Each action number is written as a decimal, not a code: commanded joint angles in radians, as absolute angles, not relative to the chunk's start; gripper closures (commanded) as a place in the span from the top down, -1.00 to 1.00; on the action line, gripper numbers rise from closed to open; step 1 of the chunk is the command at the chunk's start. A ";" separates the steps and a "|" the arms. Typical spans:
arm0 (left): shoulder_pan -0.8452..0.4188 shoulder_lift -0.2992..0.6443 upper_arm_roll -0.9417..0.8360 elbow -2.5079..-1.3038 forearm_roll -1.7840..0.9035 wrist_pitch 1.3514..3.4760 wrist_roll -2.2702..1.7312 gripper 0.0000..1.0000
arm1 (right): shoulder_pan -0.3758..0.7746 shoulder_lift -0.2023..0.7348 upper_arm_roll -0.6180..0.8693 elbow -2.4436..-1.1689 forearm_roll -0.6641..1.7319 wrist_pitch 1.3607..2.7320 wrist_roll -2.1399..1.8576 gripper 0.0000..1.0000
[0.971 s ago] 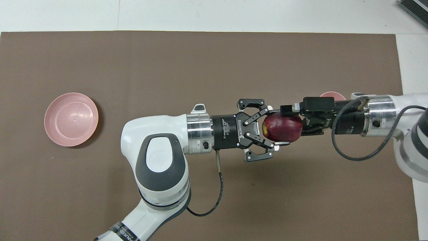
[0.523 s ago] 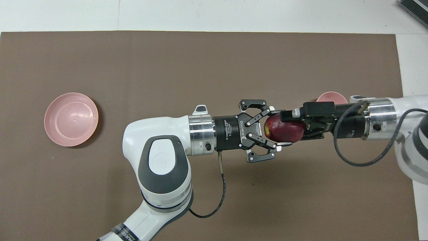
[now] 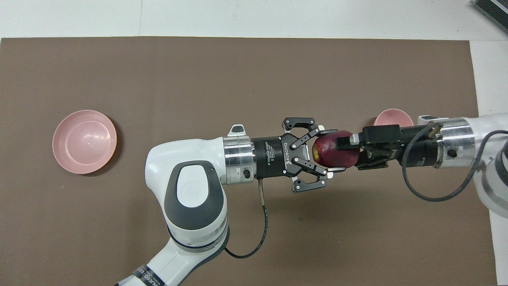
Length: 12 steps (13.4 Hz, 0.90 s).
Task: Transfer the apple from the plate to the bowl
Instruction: 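Open the left gripper and pull it back while the right gripper holds the apple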
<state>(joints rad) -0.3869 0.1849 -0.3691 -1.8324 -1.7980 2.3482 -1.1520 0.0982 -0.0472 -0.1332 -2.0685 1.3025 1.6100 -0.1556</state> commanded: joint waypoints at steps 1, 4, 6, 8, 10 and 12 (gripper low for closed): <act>-0.396 0.170 -0.367 -1.835 -1.818 2.368 -1.164 -1.00 | 0.091 -0.066 -0.130 -2.085 1.278 1.603 -0.128 -1.00; -0.396 0.170 -0.365 -1.833 -1.815 2.368 -1.158 -1.00 | 0.095 -0.058 -0.130 -2.071 1.264 1.612 -0.103 -1.00; -0.396 0.170 -0.364 -1.829 -1.790 2.364 -1.148 0.99 | 0.089 -0.046 -0.132 -2.056 1.235 1.612 -0.103 -1.00; -0.388 0.170 -0.364 -1.827 -1.769 2.362 -1.126 1.00 | 0.071 -0.031 -0.132 -2.026 1.169 1.612 -0.104 -1.00; -0.356 0.160 -0.354 -1.829 -1.708 2.352 -1.120 1.00 | 0.046 -0.018 -0.133 -2.010 1.114 1.612 -0.109 -1.00; -0.316 0.164 -0.354 -1.829 -1.571 2.345 -1.120 1.00 | 0.028 -0.015 -0.133 -2.003 1.016 1.634 -0.112 -1.00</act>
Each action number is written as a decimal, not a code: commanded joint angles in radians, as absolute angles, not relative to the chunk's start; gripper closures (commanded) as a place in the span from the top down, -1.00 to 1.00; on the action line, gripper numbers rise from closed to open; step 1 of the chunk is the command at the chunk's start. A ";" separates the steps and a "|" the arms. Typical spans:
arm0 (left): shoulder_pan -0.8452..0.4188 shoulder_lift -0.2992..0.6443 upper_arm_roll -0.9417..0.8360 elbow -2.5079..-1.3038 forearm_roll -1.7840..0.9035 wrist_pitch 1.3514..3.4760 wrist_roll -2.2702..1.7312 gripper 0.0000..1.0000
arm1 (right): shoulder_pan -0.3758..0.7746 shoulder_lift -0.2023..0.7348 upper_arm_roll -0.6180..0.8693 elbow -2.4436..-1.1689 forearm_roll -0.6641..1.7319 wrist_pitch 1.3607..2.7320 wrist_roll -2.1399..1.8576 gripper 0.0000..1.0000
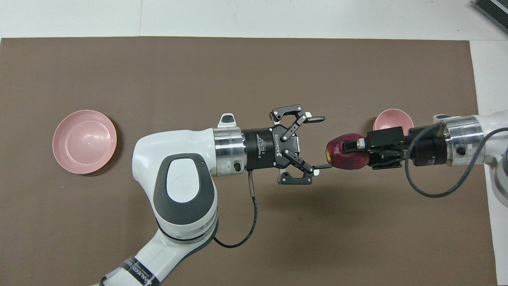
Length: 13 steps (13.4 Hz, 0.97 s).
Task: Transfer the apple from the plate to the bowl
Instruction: 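Open the left gripper and pull it back while the right gripper holds the apple, then move the apple over the bowl with the right gripper while the left gripper retracts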
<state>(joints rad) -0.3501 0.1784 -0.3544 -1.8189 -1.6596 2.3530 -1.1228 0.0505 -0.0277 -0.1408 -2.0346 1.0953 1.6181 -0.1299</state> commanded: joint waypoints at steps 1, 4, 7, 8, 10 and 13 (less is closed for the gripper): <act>-0.304 0.167 -0.353 -1.829 -1.509 2.347 -1.120 1.00 | 0.023 -0.006 -0.133 -1.999 0.958 1.664 -0.117 -1.00; -0.262 0.173 -0.348 -1.822 -1.268 2.362 -1.112 1.00 | 0.023 0.005 -0.133 -1.990 0.771 1.744 -0.109 -1.00; -0.201 0.173 -0.344 -1.815 -0.964 2.347 -1.112 1.00 | 0.020 0.021 -0.137 -1.971 0.624 1.798 -0.071 -1.00; -0.178 0.170 -0.344 -1.813 -0.874 2.333 -1.114 1.00 | 0.024 0.025 -0.133 -1.970 0.551 1.819 -0.048 -1.00; -0.155 0.166 -0.344 -1.812 -0.714 2.303 -1.112 1.00 | 0.028 0.032 -0.133 -1.968 0.455 1.861 -0.020 -1.00; -0.111 0.164 -0.344 -1.770 -0.507 2.238 -1.103 1.00 | 0.026 0.043 -0.135 -1.968 0.329 1.926 -0.058 -1.00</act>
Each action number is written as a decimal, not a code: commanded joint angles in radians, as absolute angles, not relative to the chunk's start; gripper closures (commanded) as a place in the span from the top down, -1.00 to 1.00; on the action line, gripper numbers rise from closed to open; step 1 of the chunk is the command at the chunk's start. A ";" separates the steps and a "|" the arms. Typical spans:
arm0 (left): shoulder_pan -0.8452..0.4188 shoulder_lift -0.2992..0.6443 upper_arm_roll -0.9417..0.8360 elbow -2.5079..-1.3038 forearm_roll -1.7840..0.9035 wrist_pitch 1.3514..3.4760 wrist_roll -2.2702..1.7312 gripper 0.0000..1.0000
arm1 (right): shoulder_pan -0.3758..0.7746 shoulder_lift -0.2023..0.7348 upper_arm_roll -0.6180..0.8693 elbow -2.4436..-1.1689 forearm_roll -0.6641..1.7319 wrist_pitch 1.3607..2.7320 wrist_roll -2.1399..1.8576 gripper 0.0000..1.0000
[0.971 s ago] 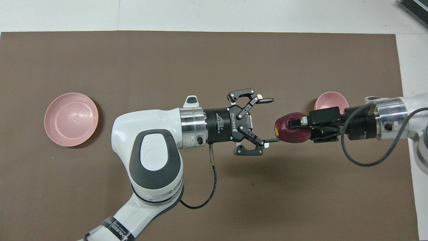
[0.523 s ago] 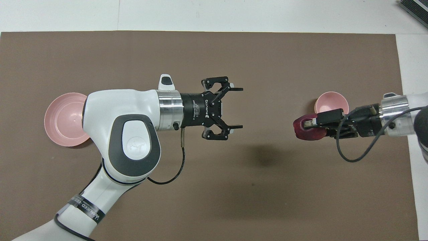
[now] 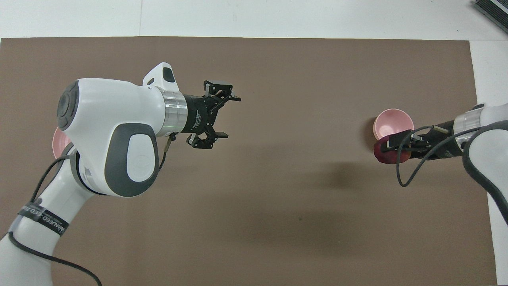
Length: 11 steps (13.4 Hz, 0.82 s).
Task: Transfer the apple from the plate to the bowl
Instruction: 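Move the apple over the bowl with the right gripper while the left gripper retracts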
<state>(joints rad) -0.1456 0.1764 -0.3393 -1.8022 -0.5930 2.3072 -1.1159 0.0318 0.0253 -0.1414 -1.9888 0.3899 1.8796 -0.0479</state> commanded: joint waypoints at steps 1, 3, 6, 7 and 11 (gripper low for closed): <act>-0.106 0.166 -0.344 -1.750 -0.480 2.211 -1.071 1.00 | 0.034 0.046 -0.133 -1.968 0.266 1.951 -0.067 -1.00; -0.078 0.164 -0.334 -1.744 -0.443 2.175 -0.932 1.00 | 0.046 0.058 -0.129 -1.968 0.111 2.009 -0.074 -1.00; -0.206 0.138 -0.090 -1.720 -0.404 2.051 -0.717 1.00 | 0.045 0.135 -0.127 -1.916 0.022 2.069 -0.132 -1.00; -0.253 0.134 -0.007 -1.697 -0.379 1.992 -0.634 1.00 | 0.044 0.168 -0.129 -1.892 0.020 2.083 -0.138 -1.00; -0.195 0.124 0.034 -1.623 -0.185 1.881 -0.266 1.00 | 0.048 0.224 -0.127 -1.887 -0.031 2.172 -0.137 -1.00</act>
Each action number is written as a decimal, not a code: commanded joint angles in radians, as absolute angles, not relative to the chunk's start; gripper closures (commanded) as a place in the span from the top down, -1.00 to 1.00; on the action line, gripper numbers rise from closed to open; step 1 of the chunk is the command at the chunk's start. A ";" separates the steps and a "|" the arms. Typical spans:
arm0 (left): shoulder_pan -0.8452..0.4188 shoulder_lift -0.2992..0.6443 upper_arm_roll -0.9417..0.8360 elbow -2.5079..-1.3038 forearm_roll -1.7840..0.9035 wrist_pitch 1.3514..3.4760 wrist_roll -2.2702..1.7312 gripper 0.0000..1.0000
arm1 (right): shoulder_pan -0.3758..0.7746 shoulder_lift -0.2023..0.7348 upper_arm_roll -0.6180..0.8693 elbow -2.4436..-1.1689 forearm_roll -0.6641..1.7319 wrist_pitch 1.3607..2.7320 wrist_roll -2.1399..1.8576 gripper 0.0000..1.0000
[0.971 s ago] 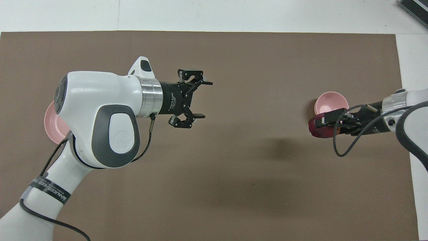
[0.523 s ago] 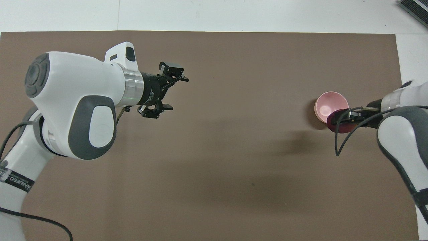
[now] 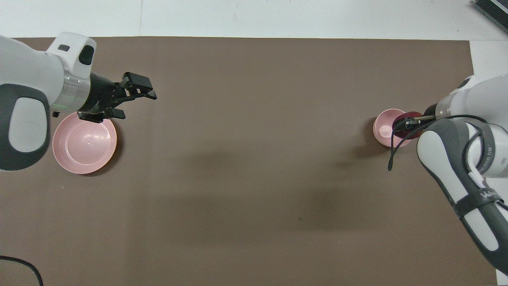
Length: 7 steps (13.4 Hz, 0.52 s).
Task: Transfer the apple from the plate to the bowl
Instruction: 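Move the apple over the bowl with the right gripper while the left gripper retracts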
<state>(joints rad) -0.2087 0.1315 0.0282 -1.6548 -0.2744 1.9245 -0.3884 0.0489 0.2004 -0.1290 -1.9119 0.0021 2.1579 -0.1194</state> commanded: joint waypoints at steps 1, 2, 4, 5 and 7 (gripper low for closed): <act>-0.177 0.111 0.031 -1.621 -0.135 1.879 -0.209 1.00 | 0.048 0.229 -0.127 -1.891 -0.031 2.172 -0.133 -1.00; -0.155 0.100 0.029 -1.623 -0.102 1.868 -0.171 1.00 | 0.049 0.232 -0.127 -1.897 -0.029 2.172 -0.130 -1.00; -0.095 0.068 0.008 -1.621 -0.075 1.830 -0.129 1.00 | 0.048 0.233 -0.127 -1.911 -0.028 2.169 -0.127 -1.00; -0.068 0.045 -0.017 -1.621 -0.075 1.803 -0.130 1.00 | 0.048 0.235 -0.127 -1.917 -0.028 2.171 -0.127 -1.00; -0.031 -0.007 -0.034 -1.621 -0.075 1.725 -0.130 1.00 | 0.048 0.248 -0.127 -1.919 -0.028 2.180 -0.126 -1.00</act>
